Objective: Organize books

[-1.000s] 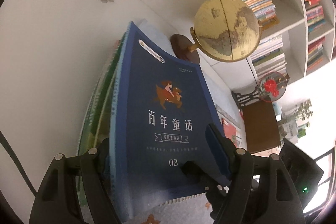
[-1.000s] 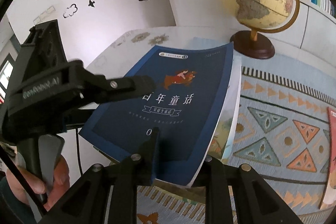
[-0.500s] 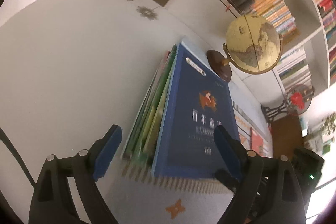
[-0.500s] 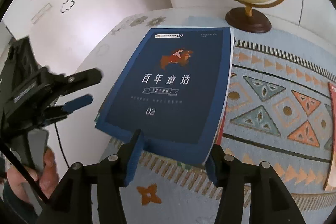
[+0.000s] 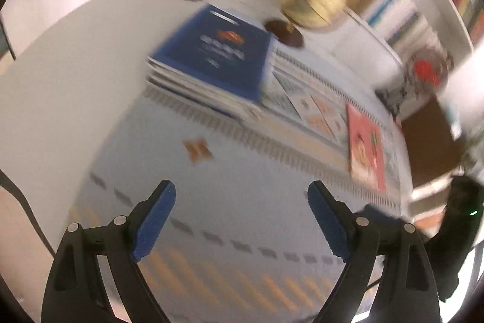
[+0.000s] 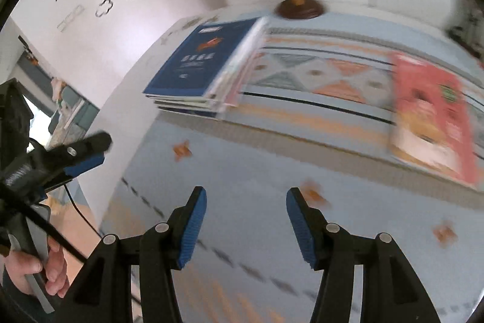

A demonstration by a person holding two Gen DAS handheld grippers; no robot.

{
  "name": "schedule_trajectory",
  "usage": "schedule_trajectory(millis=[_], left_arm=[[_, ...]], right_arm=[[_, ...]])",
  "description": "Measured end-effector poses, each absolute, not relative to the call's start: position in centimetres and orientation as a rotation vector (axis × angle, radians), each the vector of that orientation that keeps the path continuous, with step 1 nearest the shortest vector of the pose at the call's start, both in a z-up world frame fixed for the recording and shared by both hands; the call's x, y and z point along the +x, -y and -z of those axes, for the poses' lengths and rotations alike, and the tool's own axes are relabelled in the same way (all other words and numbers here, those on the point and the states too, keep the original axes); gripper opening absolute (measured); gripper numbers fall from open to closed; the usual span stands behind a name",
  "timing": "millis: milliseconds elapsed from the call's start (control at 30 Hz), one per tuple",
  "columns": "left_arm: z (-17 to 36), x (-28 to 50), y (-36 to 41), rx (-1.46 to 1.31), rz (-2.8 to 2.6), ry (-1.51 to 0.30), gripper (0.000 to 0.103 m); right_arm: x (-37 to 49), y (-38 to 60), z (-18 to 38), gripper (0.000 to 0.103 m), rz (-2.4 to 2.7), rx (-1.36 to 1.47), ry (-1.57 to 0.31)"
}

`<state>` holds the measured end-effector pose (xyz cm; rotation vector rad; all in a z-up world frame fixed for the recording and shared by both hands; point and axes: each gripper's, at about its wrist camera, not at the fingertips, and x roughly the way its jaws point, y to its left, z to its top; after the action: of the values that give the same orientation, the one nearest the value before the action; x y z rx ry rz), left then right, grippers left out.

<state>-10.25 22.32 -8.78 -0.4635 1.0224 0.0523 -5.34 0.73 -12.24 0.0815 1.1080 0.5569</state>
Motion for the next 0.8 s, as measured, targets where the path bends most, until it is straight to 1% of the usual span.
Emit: schedule_trajectory(millis=[100,200,233,267,300,333,400,567,700,800], left_arm=[[6.9,-12.4,-17.4,-0.465,-0.008,-1.005,0.089],[4.3,-12.9,-13.2,-0.387,0.012,-0.933,0.090],[3.4,-12.9,-11.9,-0.354,0.014,-0.913,0.093],[3.0,-12.8,-11.0,-0.334,0.018,-0.900,0.102],[2.3,-12.8,-9.8,-0.310,0.024,-0.886,0.102],[1.7,-12.5,-8.6,-0.290,0.042,-0.871,0.102],[1.1,-11.8,-6.9,-0.268,0.094,-0.870,0.102],[2.3,-8.0,-2.9,-0.306,0.221,-0.949,0.102],[4.4,-4.1,-1.7,-0.301,0.239,-0.966,0.102],[7.0,-0.4,-0.9,-0.295,0.272,-1.036,0.102]], right_arm=[[-8.4,4.7,9.7,0.054,-0.496,0.017,-1.042],[-11.0,9.4,6.7,0.055,-0.433,-0.028,-0.935],[-11.4,10.5,6.1,0.058,-0.418,-0.026,-0.915],[-11.9,11.7,5.7,0.063,-0.402,-0.013,-0.900],[-12.0,12.7,5.4,0.073,-0.385,0.006,-0.895],[-12.2,13.7,5.3,0.076,-0.366,0.025,-0.890],[-12.2,15.7,5.2,0.076,-0.326,0.059,-0.883],[-10.6,19.9,6.1,0.076,-0.226,0.142,-0.906],[-7.6,21.9,7.4,0.076,-0.166,0.179,-0.896],[-4.0,22.8,9.3,0.076,-0.129,0.209,-0.941]])
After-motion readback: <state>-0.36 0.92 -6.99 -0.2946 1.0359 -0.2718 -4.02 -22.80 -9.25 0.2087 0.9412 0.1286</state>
